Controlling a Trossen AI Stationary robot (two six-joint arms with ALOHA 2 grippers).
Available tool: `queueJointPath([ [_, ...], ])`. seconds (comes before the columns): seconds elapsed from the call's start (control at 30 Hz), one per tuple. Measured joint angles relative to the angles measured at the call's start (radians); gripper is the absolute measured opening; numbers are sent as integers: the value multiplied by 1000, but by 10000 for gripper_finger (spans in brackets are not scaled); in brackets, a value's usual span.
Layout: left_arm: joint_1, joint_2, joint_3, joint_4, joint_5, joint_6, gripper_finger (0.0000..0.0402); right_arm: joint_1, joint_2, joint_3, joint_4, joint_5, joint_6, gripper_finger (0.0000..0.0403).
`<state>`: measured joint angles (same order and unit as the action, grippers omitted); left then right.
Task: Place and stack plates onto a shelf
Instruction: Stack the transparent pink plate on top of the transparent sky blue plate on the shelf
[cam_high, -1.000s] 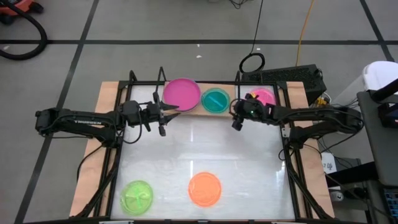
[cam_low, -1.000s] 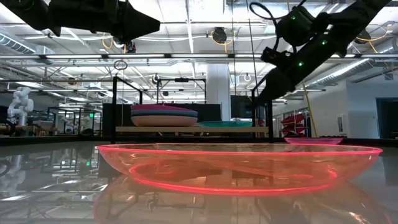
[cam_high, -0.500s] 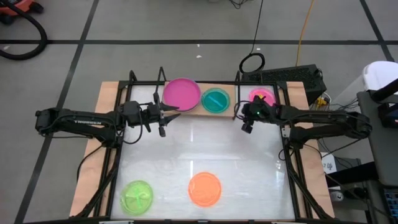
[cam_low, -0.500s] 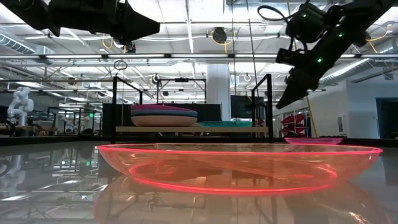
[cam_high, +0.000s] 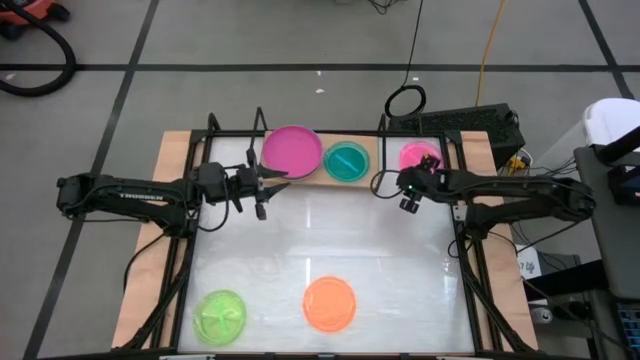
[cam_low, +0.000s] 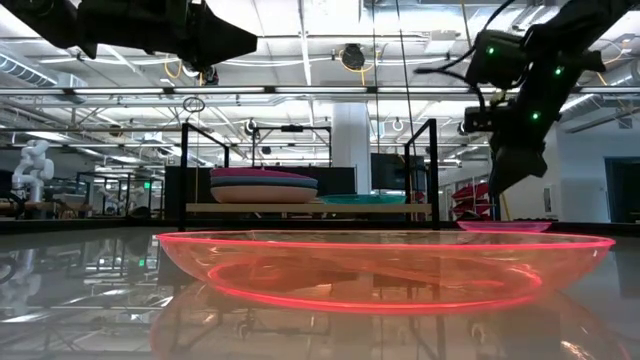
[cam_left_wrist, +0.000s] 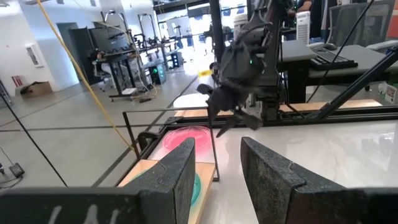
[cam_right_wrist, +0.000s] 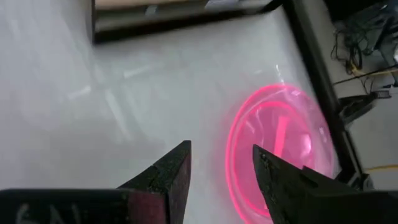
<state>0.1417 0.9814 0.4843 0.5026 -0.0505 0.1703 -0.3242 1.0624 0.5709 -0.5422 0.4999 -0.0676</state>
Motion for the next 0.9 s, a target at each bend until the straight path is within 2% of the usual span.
queueJointPath([
  [0.1,0,0,0,0,0,0,136,-9,57,0,-2,17,1,154],
  [0.23,0,0,0,0,0,-1,136,-29,123,-23,28,106,-11,154],
  [0.63,0,0,0,-5,0,0,136,-120,129,-311,471,111,-102,154],
  [0.9,0,0,0,-5,0,3,136,-155,131,-333,545,106,-151,154],
])
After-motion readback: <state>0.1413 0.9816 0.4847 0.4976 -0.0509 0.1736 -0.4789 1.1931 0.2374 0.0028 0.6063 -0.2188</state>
